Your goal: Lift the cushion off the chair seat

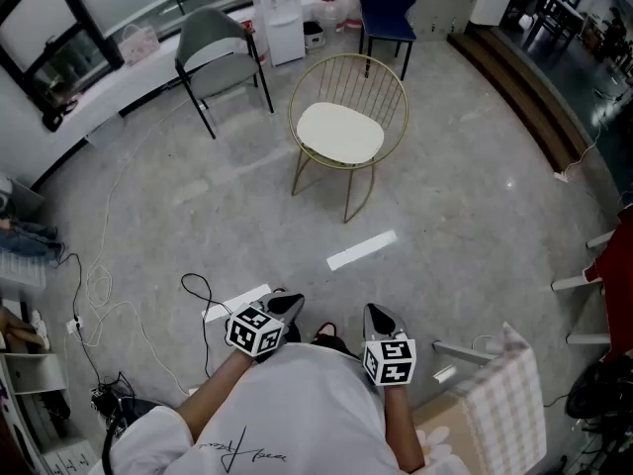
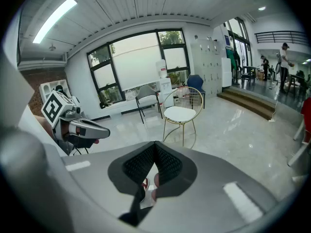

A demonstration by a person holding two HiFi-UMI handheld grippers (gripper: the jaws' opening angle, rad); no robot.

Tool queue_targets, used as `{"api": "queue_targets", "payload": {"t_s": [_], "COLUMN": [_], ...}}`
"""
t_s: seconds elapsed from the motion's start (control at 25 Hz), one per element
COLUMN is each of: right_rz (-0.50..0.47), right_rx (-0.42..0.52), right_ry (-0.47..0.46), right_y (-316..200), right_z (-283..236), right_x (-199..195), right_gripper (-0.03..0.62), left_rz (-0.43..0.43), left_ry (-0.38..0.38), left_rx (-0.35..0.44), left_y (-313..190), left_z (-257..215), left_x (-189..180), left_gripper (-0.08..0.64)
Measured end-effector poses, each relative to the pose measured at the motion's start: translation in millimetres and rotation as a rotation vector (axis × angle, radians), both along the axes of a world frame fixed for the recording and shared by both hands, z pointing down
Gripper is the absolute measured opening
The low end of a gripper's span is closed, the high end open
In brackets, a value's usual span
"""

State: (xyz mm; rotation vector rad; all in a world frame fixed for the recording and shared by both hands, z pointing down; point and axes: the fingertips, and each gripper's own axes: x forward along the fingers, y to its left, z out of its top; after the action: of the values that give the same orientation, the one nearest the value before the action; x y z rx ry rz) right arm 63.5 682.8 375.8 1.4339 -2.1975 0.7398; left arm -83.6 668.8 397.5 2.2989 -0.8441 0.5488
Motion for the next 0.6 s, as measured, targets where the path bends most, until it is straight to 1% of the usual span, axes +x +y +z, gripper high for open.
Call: {"api": "queue_targets", "payload": {"t_s": [0.16, 0.36, 0.6], "right_rz": [0.005, 0.011, 0.001], "right_rx": [0.001, -0.001, -0.008], "right_ry": [0.005, 0.010, 0.008], "right_y": [2.9, 2.7, 0.1], "right_z": [-0.7, 3.0, 4.0], "right_x": [-1.2, -0.9, -8.6], "right_gripper": [0.005, 0.003, 0.005], "left_rz": [-0.016, -0.011, -0.049], "left_ry": [0.005, 0.001, 0.019], "left_rx": [0.003, 0.002, 0.018], "left_y": [-0.5, 1.8, -3.3], "left_z": [-2.2, 2.2, -1.0], "left_x": [-5.0, -5.3, -16.1], "left_gripper": [-0.002, -0.002, -0.002]}}
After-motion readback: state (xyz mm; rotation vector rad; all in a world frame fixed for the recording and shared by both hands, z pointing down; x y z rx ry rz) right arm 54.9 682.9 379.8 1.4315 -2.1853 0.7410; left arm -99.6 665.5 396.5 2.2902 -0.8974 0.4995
